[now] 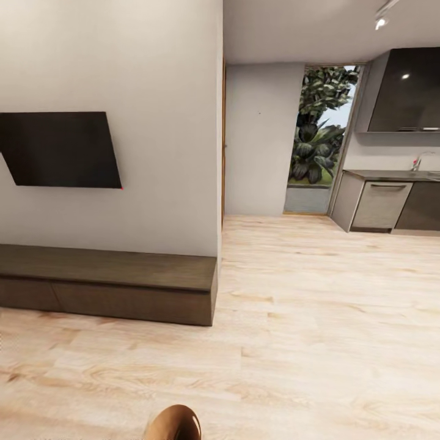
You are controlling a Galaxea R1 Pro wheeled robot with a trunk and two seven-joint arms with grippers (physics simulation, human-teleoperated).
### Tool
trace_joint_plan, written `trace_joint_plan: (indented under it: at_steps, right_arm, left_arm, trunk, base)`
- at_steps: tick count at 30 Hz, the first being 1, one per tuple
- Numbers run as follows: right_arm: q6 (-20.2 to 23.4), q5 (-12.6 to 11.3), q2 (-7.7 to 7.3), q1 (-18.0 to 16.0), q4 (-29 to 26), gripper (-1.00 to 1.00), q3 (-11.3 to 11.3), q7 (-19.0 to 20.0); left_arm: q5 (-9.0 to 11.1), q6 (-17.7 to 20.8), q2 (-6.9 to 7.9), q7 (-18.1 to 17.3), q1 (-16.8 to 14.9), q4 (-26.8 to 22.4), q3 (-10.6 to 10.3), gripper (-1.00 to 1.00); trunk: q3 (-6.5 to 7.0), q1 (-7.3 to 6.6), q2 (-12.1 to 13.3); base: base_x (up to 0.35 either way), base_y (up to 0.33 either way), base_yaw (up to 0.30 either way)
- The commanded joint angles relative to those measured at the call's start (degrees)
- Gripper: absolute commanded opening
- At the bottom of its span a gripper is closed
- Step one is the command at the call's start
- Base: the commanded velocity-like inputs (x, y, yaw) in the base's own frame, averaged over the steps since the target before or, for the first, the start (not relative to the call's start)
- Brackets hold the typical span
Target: Put the three can of soda from the living room inside the tash can in the kitchen.
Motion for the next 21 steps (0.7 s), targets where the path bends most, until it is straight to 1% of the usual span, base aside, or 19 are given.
trace_joint_plan:
  at_steps: [1,8,12,15,21]
  right_arm:
    - [0.0,0.0,-0.03,0.0,0.0,1.0,0.0,0.1]
    - [-0.1,0.1,-0.11,0.0,0.0,1.0,0.0,0.3]
    - [-0.1,0.0,-0.13,0.0,0.0,1.0,0.0,0.3]
    - [0.0,0.0,-0.15,0.0,0.0,1.0,0.0,0.3]
    - [0.0,0.0,-0.21,0.0,0.0,1.0,0.0,0.3]
  left_arm:
    - [0.0,0.0,-0.01,0.0,0.0,0.0,0.0,1.0]
    - [-0.2,-0.1,-0.1,-0.2,0.0,-0.1,-0.1,1.0]
    - [-0.2,-0.1,-0.12,-0.3,0.0,-0.1,-0.1,1.0]
    - [-0.2,-0.1,-0.13,-0.3,0.0,-0.1,-0.1,1.0]
    - [-0.2,-0.1,-0.13,-0.2,0.0,-0.1,-0.1,1.0]
  trunk:
    - [-0.02,0.0,0.0]
    - [-0.24,0.0,0.0]
    - [-0.42,0.0,0.0]
    - [-0.49,0.0,0.0]
    - [-0.52,0.0,0.0]
  base:
    - [0.0,0.0,0.13]
    - [0.0,0.0,0.213]
    - [0.0,0.0,0.163]
    - [0.0,0.0,0.084]
    - [0.0,0.0,0.016]
